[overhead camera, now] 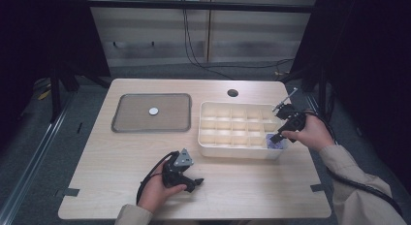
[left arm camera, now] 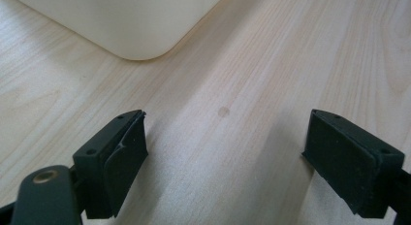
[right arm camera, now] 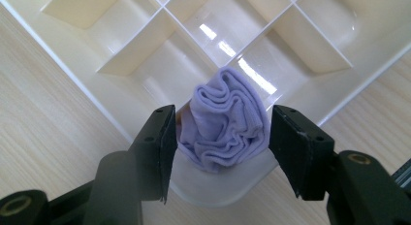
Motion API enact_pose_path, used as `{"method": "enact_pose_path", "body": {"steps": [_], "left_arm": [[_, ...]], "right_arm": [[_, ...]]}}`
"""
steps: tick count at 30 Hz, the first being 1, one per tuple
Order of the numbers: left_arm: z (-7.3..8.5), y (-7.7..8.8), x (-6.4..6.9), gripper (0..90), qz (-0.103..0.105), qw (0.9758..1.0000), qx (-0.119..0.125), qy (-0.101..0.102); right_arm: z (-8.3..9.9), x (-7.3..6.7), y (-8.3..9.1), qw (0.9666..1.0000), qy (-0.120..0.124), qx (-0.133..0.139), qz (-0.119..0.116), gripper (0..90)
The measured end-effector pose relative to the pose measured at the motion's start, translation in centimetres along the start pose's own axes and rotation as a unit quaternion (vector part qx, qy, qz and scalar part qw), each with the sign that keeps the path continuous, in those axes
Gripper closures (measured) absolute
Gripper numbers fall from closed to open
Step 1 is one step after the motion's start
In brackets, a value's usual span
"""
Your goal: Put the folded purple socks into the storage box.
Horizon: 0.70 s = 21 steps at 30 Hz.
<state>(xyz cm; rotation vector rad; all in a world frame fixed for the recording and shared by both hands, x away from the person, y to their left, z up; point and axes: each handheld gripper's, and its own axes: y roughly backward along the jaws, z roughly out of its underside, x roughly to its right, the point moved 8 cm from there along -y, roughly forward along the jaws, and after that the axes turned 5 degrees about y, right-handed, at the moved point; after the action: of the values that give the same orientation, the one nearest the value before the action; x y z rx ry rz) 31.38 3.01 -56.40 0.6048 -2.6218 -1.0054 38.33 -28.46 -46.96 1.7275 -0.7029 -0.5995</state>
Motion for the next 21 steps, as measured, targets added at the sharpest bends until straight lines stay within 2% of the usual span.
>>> {"method": "enact_pose_path", "body": {"steps": [15,21], "left_arm": [[0.0,0.0,0.0,14.5,0.0,1.0,0.0,0.0],[0.0,0.0,0.0,14.5,-0.001,1.0,0.001,0.001]], "right_arm": [[-0.5,-0.3,0.5,0.9999,0.012,0.005,-0.004,38.8],[-0.7,-1.2,0.8,0.9996,0.022,0.007,-0.017,33.3]]}}
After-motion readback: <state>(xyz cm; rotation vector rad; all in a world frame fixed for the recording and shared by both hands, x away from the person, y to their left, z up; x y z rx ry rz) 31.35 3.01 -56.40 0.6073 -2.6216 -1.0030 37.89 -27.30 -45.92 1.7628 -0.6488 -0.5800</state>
